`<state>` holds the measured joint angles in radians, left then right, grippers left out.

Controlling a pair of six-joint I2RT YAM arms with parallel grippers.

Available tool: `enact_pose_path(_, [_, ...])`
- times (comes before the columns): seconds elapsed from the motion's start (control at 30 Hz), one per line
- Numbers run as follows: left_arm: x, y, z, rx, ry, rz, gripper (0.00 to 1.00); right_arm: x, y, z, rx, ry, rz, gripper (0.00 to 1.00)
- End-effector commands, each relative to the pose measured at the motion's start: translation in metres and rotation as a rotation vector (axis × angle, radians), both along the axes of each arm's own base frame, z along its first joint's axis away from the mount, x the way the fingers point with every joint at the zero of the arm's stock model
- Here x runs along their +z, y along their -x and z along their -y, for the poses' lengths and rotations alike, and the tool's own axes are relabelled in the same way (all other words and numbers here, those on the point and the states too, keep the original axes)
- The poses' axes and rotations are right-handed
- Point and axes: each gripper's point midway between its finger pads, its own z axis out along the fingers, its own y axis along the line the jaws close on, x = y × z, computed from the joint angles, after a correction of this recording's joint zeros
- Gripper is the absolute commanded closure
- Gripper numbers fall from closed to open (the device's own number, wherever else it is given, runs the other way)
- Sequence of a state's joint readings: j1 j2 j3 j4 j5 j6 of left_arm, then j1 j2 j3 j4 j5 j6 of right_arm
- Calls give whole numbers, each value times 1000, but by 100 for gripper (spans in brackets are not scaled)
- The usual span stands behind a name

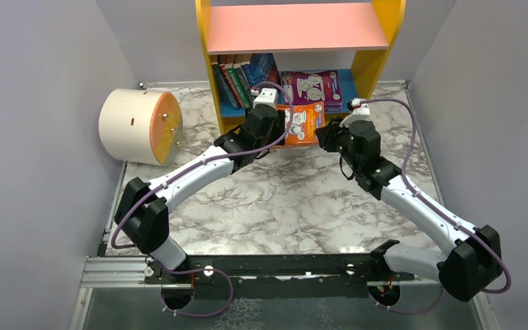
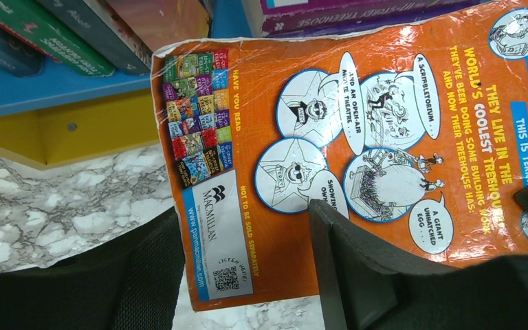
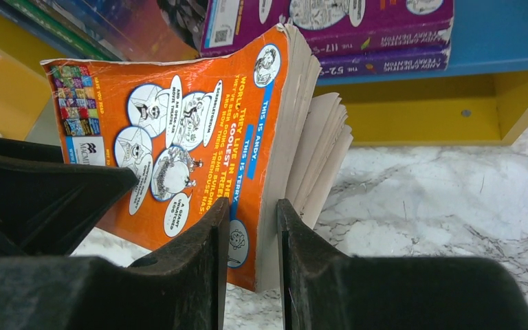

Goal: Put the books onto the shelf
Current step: Pick up the book from the center of the board.

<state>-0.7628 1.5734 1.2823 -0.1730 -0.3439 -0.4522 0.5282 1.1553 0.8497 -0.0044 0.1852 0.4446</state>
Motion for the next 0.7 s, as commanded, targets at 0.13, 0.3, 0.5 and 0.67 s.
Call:
enact_pose_path(0.13, [110,34,77,-246,272,163,47,62,16,-45,203,-130,111,93])
enact_pose_path(0.3, [120,35,81,-257,273,179,47,75,17,-46,206,-133,131,93])
enact_pose_path(0.5, [131,37,86,-264,277,194,47,86,17,-46,210,-136,149,93])
enact_pose_path(0.67, [139,36,90,-271,275,209,47,94,16,-45,210,-137,165,93])
